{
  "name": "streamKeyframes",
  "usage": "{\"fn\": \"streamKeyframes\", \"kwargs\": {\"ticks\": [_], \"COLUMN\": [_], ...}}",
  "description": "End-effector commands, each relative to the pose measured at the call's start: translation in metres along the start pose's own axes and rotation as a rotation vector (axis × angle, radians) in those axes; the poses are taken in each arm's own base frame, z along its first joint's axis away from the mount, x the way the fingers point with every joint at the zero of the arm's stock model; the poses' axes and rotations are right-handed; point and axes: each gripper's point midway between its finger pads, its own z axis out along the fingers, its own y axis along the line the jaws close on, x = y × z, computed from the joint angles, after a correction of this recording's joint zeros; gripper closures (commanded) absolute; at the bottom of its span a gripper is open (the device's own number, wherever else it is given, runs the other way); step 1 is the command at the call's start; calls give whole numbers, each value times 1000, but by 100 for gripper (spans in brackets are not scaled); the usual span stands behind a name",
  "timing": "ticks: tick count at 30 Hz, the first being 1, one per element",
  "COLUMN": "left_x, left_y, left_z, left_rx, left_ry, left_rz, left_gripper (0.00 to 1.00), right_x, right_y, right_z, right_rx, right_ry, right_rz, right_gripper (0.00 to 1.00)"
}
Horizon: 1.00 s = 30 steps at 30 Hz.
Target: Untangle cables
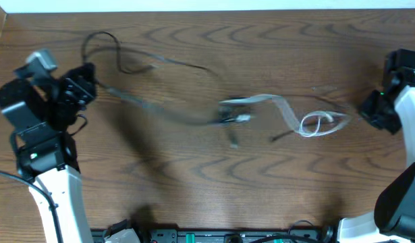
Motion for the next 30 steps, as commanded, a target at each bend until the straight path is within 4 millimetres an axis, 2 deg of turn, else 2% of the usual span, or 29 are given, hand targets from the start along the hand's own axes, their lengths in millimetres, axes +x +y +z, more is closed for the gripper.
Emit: {"fn": "streamKeyframes", "kwargs": {"ticks": [1,5,8,11,12,13,14,15,16,18,19,21,24,26,27,30], "left_x": [-12,12,53,99,105,113,114,113,104,88,73,55,46,52,62,78], "left_y": [3,-22,-60,-108,-120,-139,-172,-183,-209,-241,-260,-274,-276,-269,-262,-250], "left_z": [-4,7,22,29,28,26,20,17,7,-10,-23,-38,-38,-27,-17,-3], "left_rx": [-18,87,225,395,441,510,627,665,763,888,966,1035,1033,988,947,885], "left_ry": [-48,59,222,389,412,439,445,438,405,340,277,205,163,192,235,294], "left_rz": [-80,-91,-76,-39,-27,-18,-17,-16,-12,-13,-31,-61,-91,-107,-112,-99], "left_gripper": [92,93,92,92,93,93,93,93,93,93,93,92,93,93,93,92], "right_x": [-10,-2,18,48,56,61,74,78,85,96,103,111,124,135,142,144], "right_y": [-6,56,116,147,153,158,166,169,175,185,193,203,216,226,235,246], "right_z": [-6,-21,-57,-81,-85,-87,-91,-92,-95,-100,-104,-110,-118,-125,-130,-129], "right_rx": [-68,-416,-750,-918,-939,-943,-954,-958,-966,-979,-991,-1012,-1041,-1063,-1074,-1019], "right_ry": [0,56,53,49,45,41,34,32,28,17,7,-14,-34,-54,-85,-161], "right_rz": [89,-99,-371,-591,-645,-682,-756,-777,-814,-865,-894,-936,-990,-1034,-1070,-1109], "right_gripper": [99,99,97,84,76,72,61,57,52,47,44,37,27,23,20,20]}}
